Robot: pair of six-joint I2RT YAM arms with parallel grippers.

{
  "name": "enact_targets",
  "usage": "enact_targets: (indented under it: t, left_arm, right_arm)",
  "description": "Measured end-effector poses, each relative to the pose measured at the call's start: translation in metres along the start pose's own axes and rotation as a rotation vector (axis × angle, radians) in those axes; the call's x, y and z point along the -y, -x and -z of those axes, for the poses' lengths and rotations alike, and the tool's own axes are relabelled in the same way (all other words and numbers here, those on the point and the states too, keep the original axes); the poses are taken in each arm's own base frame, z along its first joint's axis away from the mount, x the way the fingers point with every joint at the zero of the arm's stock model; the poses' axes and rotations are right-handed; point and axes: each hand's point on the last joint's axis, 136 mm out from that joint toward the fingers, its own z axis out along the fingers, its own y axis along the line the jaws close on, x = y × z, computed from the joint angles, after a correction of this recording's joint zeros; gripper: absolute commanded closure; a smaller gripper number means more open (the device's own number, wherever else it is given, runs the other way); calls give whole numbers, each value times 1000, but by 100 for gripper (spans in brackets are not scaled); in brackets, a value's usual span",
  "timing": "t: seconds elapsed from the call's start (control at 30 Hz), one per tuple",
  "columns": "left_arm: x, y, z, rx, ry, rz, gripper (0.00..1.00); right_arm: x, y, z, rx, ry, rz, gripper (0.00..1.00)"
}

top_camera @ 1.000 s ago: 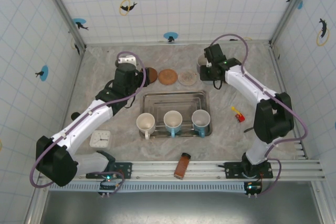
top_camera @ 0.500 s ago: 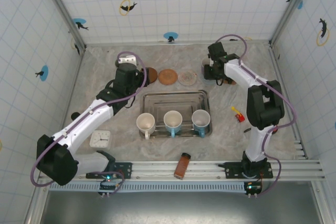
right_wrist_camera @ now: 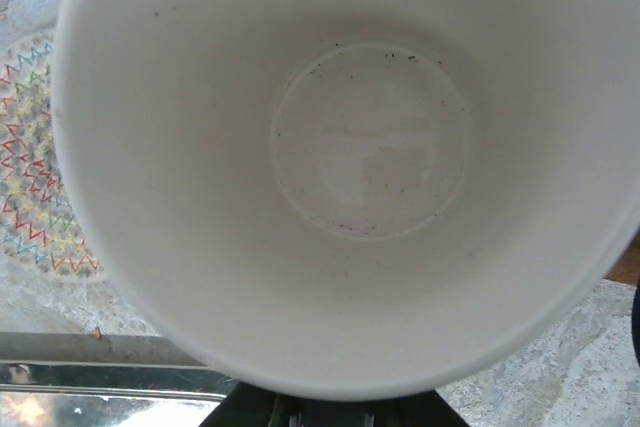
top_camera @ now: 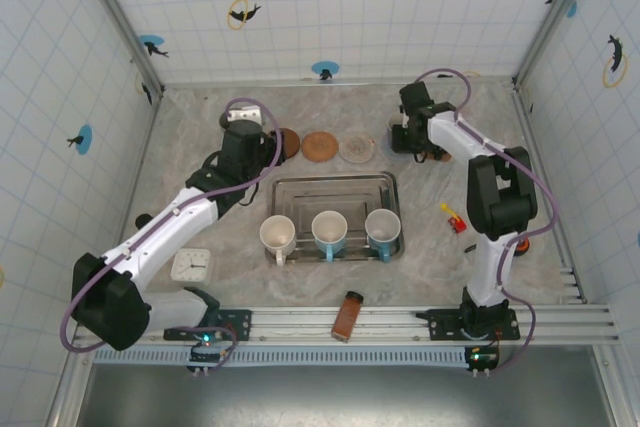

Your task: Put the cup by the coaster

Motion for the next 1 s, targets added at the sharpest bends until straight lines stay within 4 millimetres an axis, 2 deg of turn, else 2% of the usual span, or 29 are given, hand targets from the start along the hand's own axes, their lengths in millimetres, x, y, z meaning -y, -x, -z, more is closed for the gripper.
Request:
enact_targets:
  t: [0.37, 1.0]
  left_arm:
    - [0, -1, -1, -3, 1, -1, 34]
    - [0, -1, -1, -3, 1, -1, 34]
  right_arm:
    - [3, -2, -9, -16, 0, -6, 100]
    - [-3, 1, -11, -2, 28, -11, 100]
